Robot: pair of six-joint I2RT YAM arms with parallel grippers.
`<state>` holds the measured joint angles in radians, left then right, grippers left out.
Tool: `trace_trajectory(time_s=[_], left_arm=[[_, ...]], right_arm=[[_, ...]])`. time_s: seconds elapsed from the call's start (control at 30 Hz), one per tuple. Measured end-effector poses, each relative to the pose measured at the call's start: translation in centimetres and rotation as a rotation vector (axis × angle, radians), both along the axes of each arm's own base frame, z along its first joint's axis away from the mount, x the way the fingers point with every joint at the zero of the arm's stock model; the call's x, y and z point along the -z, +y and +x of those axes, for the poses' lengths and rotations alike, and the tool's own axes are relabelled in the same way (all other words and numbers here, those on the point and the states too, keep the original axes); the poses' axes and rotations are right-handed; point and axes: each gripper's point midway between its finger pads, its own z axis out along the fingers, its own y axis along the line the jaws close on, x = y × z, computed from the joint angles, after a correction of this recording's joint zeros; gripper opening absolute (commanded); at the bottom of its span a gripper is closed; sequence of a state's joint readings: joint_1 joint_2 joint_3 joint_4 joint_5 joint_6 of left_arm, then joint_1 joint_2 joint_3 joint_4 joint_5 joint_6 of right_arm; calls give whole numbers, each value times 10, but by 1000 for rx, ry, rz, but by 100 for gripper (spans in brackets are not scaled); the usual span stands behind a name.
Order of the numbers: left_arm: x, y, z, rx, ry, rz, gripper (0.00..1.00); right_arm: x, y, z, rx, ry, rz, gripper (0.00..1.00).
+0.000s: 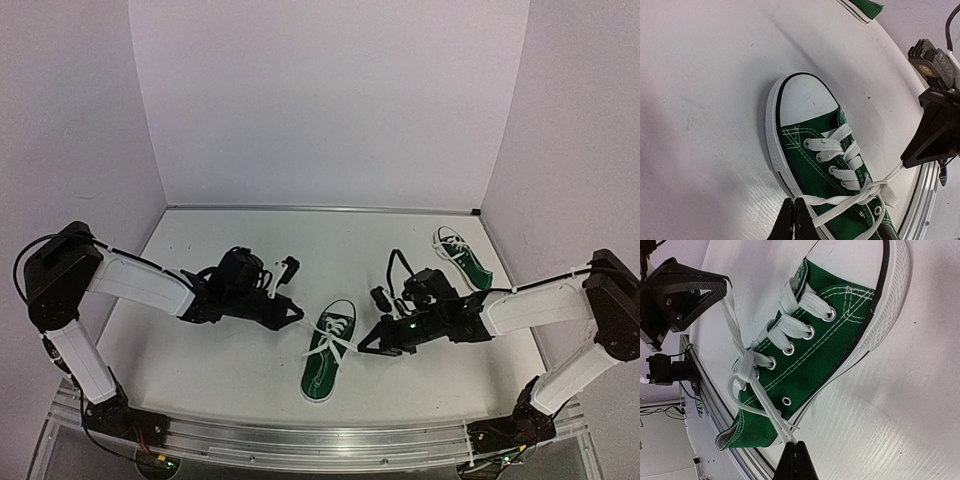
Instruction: Tie the shoes
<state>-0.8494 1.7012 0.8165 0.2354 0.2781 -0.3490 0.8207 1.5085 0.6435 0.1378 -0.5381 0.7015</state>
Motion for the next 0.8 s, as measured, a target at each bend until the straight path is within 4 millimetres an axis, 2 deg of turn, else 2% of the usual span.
trace_trajectory(time_s=[0.5,0.57,0.7,0.8], left_arm=[[9,2,-3,12,22,8,0],[10,2,-4,23,30,7,0],[10,2,-4,38,38,-1,0],[10,2,-5,45,36,-1,0]], right_arm=[[7,-4,-5,-15,0,-15,0],[2,-1,-4,-30,-7,-6,6],[-7,9,0,-60,-23,12,27],[-8,14,4,-69,-24,14,37]])
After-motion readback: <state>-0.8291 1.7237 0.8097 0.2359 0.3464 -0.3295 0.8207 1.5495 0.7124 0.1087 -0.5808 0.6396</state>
